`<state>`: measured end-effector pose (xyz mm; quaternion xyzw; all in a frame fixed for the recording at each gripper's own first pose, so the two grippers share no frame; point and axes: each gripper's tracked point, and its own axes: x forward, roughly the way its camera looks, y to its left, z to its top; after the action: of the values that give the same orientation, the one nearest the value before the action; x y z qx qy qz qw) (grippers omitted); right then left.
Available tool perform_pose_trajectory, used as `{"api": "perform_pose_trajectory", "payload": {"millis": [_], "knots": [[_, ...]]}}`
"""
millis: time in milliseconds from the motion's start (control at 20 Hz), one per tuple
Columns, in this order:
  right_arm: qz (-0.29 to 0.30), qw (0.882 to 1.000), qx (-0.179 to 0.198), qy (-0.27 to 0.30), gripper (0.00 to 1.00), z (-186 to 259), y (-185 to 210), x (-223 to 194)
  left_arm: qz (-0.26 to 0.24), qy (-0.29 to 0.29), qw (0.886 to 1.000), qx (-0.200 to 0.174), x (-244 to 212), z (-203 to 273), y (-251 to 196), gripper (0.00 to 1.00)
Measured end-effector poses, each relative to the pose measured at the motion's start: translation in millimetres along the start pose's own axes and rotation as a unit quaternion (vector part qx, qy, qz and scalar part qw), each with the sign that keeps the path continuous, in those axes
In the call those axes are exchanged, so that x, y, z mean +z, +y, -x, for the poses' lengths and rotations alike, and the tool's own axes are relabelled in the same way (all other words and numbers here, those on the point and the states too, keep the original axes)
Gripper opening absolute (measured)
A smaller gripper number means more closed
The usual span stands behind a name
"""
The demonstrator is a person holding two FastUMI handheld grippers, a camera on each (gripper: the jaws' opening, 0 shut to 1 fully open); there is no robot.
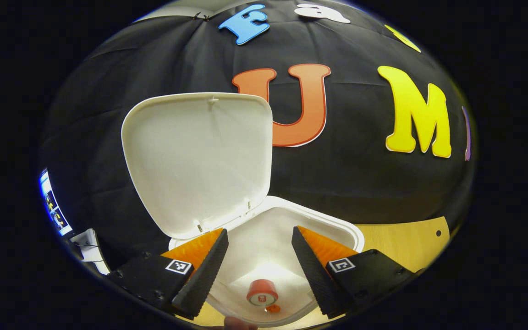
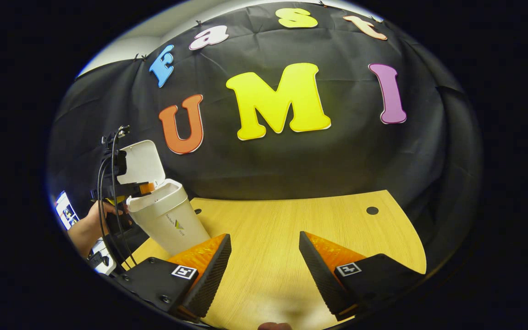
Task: Press the lid of the desktop garbage bin to open it, pick up the crumpled paper on the desktop and throw it into the bin, then pick up the pop can on the desktop and drop it into the bin, and finally close the garbage bin lid.
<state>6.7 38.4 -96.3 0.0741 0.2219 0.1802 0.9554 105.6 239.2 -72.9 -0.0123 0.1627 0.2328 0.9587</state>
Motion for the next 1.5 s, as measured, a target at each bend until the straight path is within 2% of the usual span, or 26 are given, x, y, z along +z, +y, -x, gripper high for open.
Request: {"api": "perform_pose_trajectory", "payload": {"millis": [200, 350, 600, 750, 850, 1100, 1250, 1500], "knots": [[0.002, 1.000, -0.001, -0.001, 0.94, 5, -7, 0, 0.034, -0.031, 0.999, 0.010, 38, 23, -11, 0.94], [-0.001, 1.000, -0.001, -0.004, 0.94, 8, -13, 3, 0.037, -0.071, 0.996, 0.028, 82, 36, -16, 0.94], [0.036, 0.999, 0.010, -0.030, 0.95, 13, -13, 24, 0.059, -0.117, 0.990, 0.058, 155, 34, -13, 0.94], [0.037, 0.999, 0.019, -0.034, 0.95, 14, -9, 32, 0.066, -0.126, 0.987, 0.081, 180, 23, 1, 0.93], [0.038, 0.998, 0.027, -0.034, 0.95, 14, -5, 36, 0.084, -0.120, 0.982, 0.118, 189, 15, 25, 0.93], [0.048, 0.998, 0.034, -0.033, 0.95, 8, -1, 45, 0.116, -0.079, 0.962, 0.232, 195, -2, 79, 0.92], [0.049, 0.998, 0.032, -0.035, 0.95, 4, -3, 54, 0.145, -0.050, 0.956, 0.248, 186, -18, 86, 0.92], [0.047, 0.998, 0.029, -0.031, 0.95, -1, -6, 55, 0.153, -0.007, 0.951, 0.267, 164, -35, 84, 0.92]]}}
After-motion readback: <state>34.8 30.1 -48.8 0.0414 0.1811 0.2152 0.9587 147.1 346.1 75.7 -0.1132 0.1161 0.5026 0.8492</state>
